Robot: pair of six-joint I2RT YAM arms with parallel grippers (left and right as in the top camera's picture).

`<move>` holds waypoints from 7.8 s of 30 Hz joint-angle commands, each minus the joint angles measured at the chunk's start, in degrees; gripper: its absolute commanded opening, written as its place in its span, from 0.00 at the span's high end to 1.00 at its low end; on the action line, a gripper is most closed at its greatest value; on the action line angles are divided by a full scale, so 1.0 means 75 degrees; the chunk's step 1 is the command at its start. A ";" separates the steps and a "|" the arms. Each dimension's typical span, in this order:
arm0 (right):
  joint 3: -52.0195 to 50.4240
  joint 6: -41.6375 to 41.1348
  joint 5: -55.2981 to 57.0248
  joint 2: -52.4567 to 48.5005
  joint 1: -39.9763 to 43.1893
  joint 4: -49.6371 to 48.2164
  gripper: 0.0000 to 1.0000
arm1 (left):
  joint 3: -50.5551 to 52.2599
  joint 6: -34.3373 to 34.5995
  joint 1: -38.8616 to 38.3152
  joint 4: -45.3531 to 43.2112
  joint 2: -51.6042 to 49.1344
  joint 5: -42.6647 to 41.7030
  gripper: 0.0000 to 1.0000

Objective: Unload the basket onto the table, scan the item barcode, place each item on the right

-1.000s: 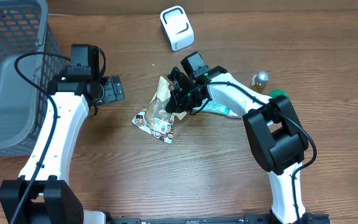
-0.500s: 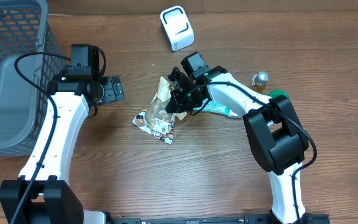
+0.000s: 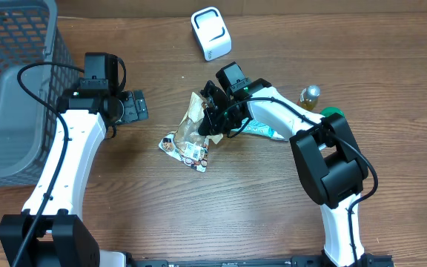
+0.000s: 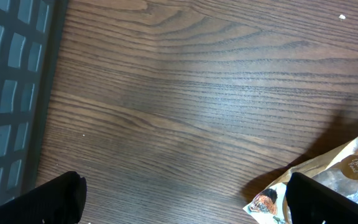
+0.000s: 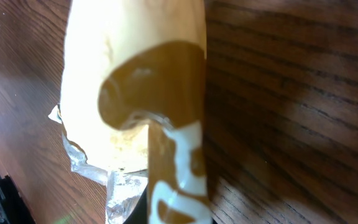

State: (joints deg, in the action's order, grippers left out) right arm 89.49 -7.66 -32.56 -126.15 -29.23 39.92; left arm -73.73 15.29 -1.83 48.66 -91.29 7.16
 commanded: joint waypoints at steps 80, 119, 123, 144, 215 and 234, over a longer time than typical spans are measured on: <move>0.3465 0.3485 0.8958 0.0545 -0.0530 -0.2634 0.96 | -0.0047 0.0076 -0.0058 0.0017 -0.0044 0.0099 0.01; 0.3465 0.5590 0.8498 -0.2404 -0.0446 -0.7181 0.96 | -0.0047 0.0076 -0.0058 0.0015 -0.0044 0.0099 0.00; 0.3465 0.5053 0.8498 -0.2404 -0.0562 -0.6869 0.96 | -0.0047 0.0076 -0.0058 0.0017 -0.0044 0.0099 0.01; 0.3468 0.4185 0.8128 -0.1967 -0.0557 -0.6269 0.96 | -0.0047 0.0076 -0.0058 0.0017 -0.0044 0.0102 0.00; 0.3462 -0.1378 0.4476 0.0315 0.0265 0.4852 0.00 | -0.0047 0.0076 -0.0058 0.0017 -0.0044 0.0099 0.01; 0.3462 -0.1381 0.4476 0.0315 0.0265 0.4852 0.00 | -0.0047 0.0076 -0.0058 0.0017 -0.0044 0.0102 0.00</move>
State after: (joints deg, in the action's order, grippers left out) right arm 114.96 -17.78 0.45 -124.81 -27.18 76.53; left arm -73.71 15.29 -1.87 48.82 -91.31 7.18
